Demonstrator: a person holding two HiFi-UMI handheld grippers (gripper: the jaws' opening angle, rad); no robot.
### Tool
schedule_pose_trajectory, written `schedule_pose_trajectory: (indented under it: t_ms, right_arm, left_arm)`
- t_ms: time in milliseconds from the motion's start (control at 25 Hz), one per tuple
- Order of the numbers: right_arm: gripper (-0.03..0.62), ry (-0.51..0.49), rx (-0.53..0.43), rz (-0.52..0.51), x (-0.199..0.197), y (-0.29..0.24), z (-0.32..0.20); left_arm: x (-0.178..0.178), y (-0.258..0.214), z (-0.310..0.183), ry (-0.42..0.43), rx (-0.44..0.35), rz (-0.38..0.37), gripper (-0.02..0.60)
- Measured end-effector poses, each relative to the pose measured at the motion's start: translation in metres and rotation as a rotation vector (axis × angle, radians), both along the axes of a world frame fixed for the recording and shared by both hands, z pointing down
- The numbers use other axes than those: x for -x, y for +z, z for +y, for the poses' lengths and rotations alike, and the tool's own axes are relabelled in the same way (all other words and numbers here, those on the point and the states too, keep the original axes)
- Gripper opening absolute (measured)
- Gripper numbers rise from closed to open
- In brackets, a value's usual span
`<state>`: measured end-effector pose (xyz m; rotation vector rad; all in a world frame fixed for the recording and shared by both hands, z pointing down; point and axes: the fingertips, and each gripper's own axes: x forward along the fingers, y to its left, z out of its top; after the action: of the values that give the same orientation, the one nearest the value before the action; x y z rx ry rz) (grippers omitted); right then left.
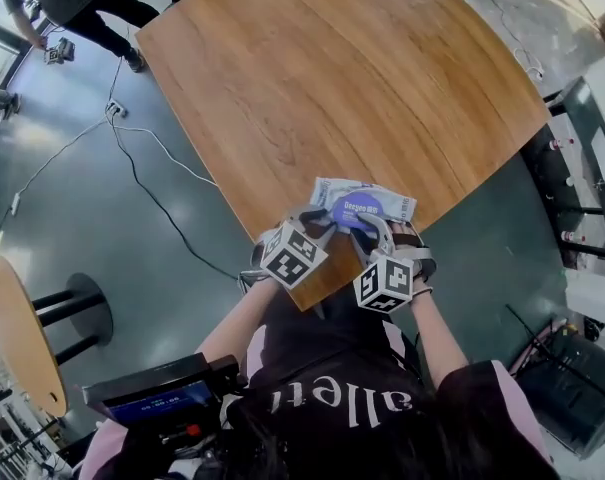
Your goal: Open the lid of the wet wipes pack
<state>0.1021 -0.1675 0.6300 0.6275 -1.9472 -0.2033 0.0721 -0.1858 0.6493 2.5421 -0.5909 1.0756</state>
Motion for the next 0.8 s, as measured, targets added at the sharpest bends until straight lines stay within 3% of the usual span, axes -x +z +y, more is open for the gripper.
schedule_pose_trajectory:
  t_ms: [360,800]
  right_arm:
    - [0.124,-0.103,-0.179,0.048,0.002,-0.012,0.003]
    - [0.127,-0.127,-0.183,0.05,0.001,-0.012,-0.001]
  left_arm:
    - [-0.002,0.0,0.003,0.022,-0.02,-0.007,0.123]
    - [-0.004,0.004,0.001,0.031,-0.021,-0.009,0.121]
